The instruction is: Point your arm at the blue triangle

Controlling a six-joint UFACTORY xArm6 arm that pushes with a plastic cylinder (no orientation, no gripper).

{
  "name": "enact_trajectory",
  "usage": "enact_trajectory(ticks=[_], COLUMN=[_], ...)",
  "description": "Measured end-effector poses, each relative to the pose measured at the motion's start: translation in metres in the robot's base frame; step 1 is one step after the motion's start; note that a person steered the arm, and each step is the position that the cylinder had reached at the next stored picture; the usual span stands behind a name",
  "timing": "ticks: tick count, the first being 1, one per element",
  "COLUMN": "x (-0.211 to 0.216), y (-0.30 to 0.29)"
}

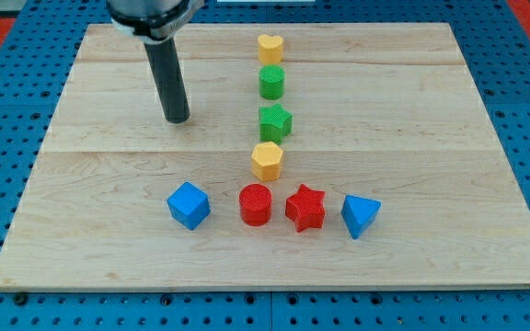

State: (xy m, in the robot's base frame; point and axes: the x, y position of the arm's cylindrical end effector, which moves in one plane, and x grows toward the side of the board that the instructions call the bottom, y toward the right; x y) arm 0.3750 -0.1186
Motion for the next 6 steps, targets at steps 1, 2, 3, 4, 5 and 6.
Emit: enact_trajectory(ticks=[1,2,3,4,5,6], x=[-0.029,0.045,0.096,0.206,0.244,0.231], y=[0.001,0.006,-0.022,-0.007,0.028,0.153])
